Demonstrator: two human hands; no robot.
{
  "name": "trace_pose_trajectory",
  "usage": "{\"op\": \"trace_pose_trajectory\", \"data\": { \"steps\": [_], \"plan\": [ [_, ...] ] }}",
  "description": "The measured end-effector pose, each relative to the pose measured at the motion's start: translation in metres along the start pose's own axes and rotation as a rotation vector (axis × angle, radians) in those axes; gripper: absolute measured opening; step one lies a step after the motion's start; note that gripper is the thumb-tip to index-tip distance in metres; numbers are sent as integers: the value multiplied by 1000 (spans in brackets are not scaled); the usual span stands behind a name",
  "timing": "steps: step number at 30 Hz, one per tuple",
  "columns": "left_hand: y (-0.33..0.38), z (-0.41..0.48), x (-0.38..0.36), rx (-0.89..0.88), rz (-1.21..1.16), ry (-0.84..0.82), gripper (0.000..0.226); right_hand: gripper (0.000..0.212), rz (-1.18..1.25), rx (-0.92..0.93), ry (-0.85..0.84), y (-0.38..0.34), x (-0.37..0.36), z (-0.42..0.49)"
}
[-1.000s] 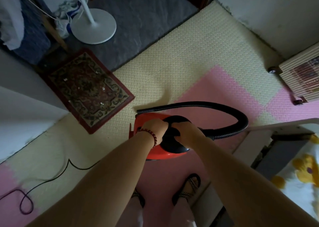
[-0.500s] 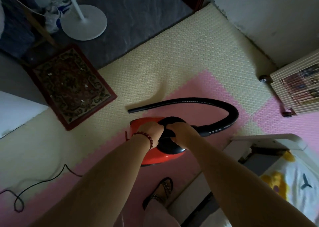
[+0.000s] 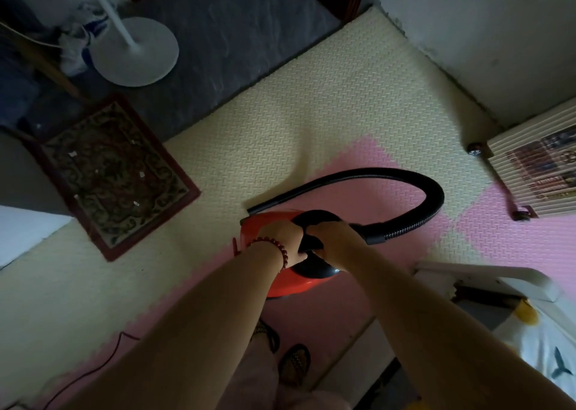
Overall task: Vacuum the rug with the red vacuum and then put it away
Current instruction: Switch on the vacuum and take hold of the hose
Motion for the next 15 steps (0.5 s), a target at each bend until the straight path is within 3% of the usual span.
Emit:
{"op": "trace_pose_trajectory", "data": {
  "steps": [9, 15],
  "plan": [
    [-44, 36, 20, 51, 23, -50, 38, 37, 23, 40, 0, -8, 20, 57],
    [-54, 64, 28, 170, -19, -51, 37, 36, 4, 161, -22, 8, 33, 95]
  ]
}}
Point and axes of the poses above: each hand's wrist, its own z-axis towards the middle knuckle, its own x-axis out of the back of the hand, y = z × x, the point moved 5 cm from there along z, towards the middle knuckle, and after that the axes turned 12 degrees about y, right-handed, at the moved point
